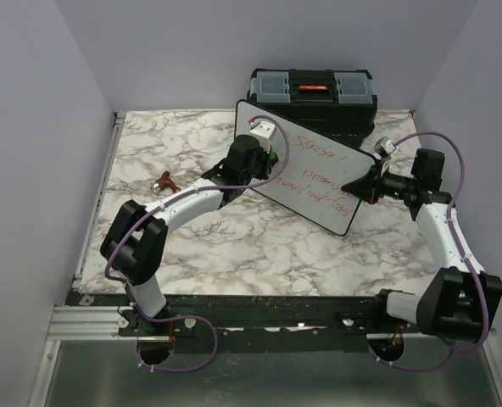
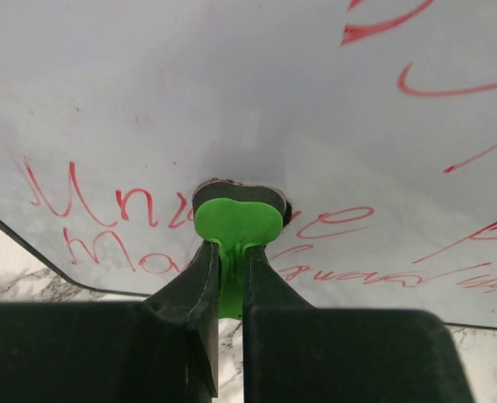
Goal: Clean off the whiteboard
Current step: Erase the whiteboard at the whiteboard stand.
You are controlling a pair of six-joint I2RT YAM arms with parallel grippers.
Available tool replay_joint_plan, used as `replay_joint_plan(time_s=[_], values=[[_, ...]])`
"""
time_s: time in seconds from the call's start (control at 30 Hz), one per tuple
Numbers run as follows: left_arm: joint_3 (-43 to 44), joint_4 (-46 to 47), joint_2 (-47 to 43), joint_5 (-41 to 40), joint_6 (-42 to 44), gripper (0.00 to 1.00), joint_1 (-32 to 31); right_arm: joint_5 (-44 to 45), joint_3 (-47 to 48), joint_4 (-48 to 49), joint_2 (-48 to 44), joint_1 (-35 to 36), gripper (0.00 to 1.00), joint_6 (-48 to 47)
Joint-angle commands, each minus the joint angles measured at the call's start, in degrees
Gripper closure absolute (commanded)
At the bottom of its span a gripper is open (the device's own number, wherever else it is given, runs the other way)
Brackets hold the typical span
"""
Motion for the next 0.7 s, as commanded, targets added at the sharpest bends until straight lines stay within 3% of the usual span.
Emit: replay_joint_plan(time_s=[0.0,0.33,0.67], values=[[7.33,2.49,-1.15,2.90,2.31,1.00,0.26,-6.58,-0.20,-6.01,-0.16,2.64,0.99,-1.62],[13.53,0.96,-1.66,5.51,2.02,1.00,1.02,-7.20,-0.05,-6.20,-0.17,2.65,0.99,-1.60],[8.65,3.25,-1.05,6.48,-0.62,1.00,1.65,-7.11,-0.08,-6.26,-0.87,2.60,0.99,-1.70]])
